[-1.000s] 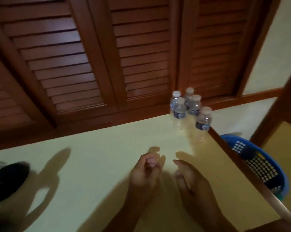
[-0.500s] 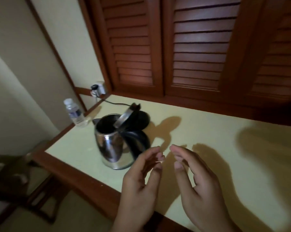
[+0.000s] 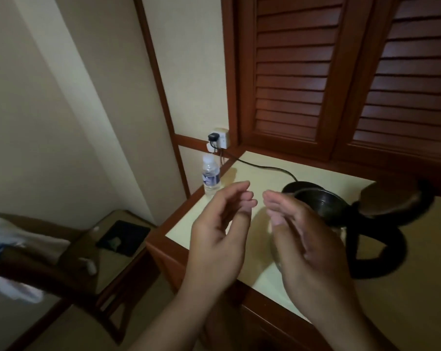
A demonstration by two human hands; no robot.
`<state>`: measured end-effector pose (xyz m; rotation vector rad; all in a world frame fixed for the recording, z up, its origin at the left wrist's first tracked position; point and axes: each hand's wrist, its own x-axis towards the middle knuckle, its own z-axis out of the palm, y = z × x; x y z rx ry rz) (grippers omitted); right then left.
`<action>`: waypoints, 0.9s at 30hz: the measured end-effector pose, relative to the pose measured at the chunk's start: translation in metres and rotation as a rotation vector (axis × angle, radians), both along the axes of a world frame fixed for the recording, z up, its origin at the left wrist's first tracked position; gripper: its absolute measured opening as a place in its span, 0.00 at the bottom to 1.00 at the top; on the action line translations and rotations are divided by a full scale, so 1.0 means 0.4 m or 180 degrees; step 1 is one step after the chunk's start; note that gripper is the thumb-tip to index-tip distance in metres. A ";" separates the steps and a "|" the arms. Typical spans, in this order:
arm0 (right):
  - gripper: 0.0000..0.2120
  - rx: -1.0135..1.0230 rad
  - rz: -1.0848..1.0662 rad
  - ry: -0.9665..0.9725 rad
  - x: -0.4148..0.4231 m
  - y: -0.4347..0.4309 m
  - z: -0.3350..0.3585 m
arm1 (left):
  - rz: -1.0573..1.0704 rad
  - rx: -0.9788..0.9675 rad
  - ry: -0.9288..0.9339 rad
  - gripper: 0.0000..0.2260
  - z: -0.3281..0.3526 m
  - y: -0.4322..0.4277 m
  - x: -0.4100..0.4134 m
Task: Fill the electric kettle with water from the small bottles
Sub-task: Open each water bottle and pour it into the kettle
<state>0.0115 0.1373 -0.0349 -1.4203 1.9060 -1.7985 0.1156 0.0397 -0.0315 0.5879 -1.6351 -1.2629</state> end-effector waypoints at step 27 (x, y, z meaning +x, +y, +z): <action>0.16 0.1552 -0.0818 0.2048 -0.063 -0.630 0.050 | -0.0263 0.0273 -0.0950 0.24 -0.138 -0.492 -0.037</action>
